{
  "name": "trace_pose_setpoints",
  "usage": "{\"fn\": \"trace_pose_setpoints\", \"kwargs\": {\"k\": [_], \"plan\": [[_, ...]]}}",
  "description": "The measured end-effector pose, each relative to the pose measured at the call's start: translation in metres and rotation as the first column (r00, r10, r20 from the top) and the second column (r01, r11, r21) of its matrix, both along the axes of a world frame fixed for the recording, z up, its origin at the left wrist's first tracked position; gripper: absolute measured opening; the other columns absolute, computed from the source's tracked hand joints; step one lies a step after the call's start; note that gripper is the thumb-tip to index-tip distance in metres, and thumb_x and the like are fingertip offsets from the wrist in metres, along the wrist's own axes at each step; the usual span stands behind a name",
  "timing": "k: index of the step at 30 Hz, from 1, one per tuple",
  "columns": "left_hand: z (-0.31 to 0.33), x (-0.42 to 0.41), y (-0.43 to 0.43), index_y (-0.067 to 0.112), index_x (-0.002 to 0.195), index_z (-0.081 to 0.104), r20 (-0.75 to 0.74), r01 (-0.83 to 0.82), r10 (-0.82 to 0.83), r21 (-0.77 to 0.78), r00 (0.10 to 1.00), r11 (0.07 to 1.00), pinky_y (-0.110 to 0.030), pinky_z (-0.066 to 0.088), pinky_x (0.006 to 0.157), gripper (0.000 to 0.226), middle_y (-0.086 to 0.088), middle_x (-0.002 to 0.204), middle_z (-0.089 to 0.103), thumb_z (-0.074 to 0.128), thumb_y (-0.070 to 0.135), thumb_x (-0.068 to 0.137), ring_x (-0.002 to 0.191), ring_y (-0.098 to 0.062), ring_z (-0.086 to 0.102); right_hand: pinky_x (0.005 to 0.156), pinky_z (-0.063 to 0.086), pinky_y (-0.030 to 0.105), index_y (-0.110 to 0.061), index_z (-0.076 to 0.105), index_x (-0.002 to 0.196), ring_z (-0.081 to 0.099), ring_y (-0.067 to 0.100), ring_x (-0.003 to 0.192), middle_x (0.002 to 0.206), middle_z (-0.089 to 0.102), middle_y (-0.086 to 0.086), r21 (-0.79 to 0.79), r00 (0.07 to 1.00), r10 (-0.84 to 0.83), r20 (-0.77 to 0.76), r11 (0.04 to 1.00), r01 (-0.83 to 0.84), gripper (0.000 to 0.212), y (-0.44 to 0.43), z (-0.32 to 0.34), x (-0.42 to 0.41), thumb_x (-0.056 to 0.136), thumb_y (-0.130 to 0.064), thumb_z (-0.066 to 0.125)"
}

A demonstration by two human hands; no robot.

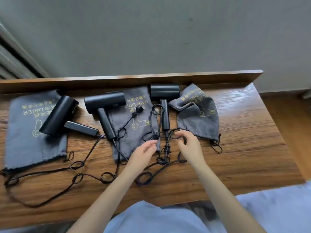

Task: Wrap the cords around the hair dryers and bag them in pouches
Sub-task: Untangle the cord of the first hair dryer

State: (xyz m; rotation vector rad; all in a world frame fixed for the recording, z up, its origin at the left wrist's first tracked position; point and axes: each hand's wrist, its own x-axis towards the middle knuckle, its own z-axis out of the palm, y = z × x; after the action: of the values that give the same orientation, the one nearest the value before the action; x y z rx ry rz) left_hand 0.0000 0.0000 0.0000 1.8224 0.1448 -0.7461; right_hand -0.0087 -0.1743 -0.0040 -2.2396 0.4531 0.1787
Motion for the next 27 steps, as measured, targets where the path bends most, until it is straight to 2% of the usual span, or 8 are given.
{"fn": "trace_pose_setpoints", "kwargs": {"k": [3,7,13,16,19,21,23,27], "plan": [[-0.021,0.011,-0.013,0.029,0.128,0.051,0.042,0.058,-0.058,0.007,0.997,0.998,-0.031,0.037,0.103,0.032,0.011,0.118,0.054,0.043,0.025,0.097,0.11,-0.005,0.047,0.097,0.025,0.013,-0.01,0.062,0.115,0.044,0.017,0.125,0.126,0.057,0.005,-0.159,0.993,0.104,0.051,0.983,-0.094,0.038,-0.015,-0.024,0.021,0.084,0.007,0.048],[-0.047,0.013,-0.025,0.025,0.126,0.053,0.04,0.05,-0.048,-0.06,0.998,0.997,-0.024,0.04,0.095,0.031,0.005,0.123,0.057,0.045,0.019,0.096,0.112,-0.008,0.052,0.106,0.026,0.026,-0.014,0.056,0.125,0.037,0.022,0.13,0.135,0.05,0.004,-0.272,0.967,0.248,0.059,0.936,-0.224,0.04,-0.024,-0.066,0.033,0.087,-0.002,0.052],[-0.077,-0.005,-0.038,0.025,0.133,0.046,0.361,0.199,-0.251,0.174,0.898,0.964,-0.025,0.039,0.099,0.043,0.007,0.131,0.053,0.053,0.019,0.091,0.113,-0.005,0.05,0.094,0.041,0.041,-0.022,0.047,0.131,0.039,0.026,0.119,0.126,0.045,0.005,-0.518,0.931,0.356,0.083,0.813,-0.265,0.049,-0.029,-0.094,0.023,0.085,-0.021,0.063],[-0.083,-0.015,-0.049,0.025,0.137,0.04,0.48,0.19,-0.314,0.289,0.819,0.938,-0.023,0.039,0.092,0.051,0.006,0.131,0.051,0.055,0.016,0.089,0.111,-0.01,0.049,0.085,0.045,0.04,-0.016,0.055,0.116,0.049,0.024,0.102,0.11,0.047,0.007,-0.423,0.914,0.314,0.255,0.887,-0.187,0.041,-0.036,-0.093,0.018,0.079,-0.017,0.071],[-0.083,-0.024,-0.059,0.023,0.136,0.043,0.56,0.12,-0.281,0.307,0.779,0.944,-0.022,0.038,0.083,0.048,0.001,0.117,0.056,0.055,0.015,0.09,0.097,-0.013,0.051,0.073,0.045,0.032,-0.015,0.057,0.102,0.05,0.016,0.08,0.091,0.055,0.004,-0.307,0.847,0.302,0.437,0.935,-0.174,0.031,-0.043,-0.085,0.003,0.075,-0.012,0.073],[-0.079,-0.03,-0.065,0.019,0.129,0.05,0.599,0.08,-0.242,0.284,0.763,0.956,-0.026,0.04,0.081,0.04,-0.002,0.103,0.055,0.055,0.015,0.09,0.087,-0.014,0.051,0.074,0.046,0.031,-0.017,0.058,0.097,0.053,0.018,0.081,0.088,0.059,0.004,-0.273,0.808,0.299,0.507,0.945,-0.179,0.03,-0.047,-0.08,-0.009,0.073,-0.012,0.075],[-0.074,-0.036,-0.069,0.016,0.123,0.055,0.644,0.067,-0.213,0.244,0.735,0.968,-0.028,0.04,0.083,0.033,-0.005,0.098,0.05,0.056,0.013,0.09,0.09,-0.02,0.054,0.077,0.044,0.028,-0.017,0.06,0.097,0.054,0.017,0.086,0.089,0.06,0.001,-0.249,0.791,0.254,0.557,0.959,-0.133,0.03,-0.051,-0.074,-0.021,0.072,-0.013,0.076],[-0.067,-0.043,-0.067,0.015,0.114,0.06,0.726,0.008,-0.17,0.221,0.667,0.975,-0.027,0.041,0.083,0.028,-0.009,0.1,0.051,0.055,0.006,0.089,0.089,-0.02,0.053,0.076,0.036,0.002,-0.012,0.064,0.105,0.054,0.008,0.092,0.095,0.062,-0.006,-0.148,0.774,0.232,0.588,0.973,-0.179,0.023,-0.061,-0.056,-0.037,0.083,-0.005,0.063]]}}
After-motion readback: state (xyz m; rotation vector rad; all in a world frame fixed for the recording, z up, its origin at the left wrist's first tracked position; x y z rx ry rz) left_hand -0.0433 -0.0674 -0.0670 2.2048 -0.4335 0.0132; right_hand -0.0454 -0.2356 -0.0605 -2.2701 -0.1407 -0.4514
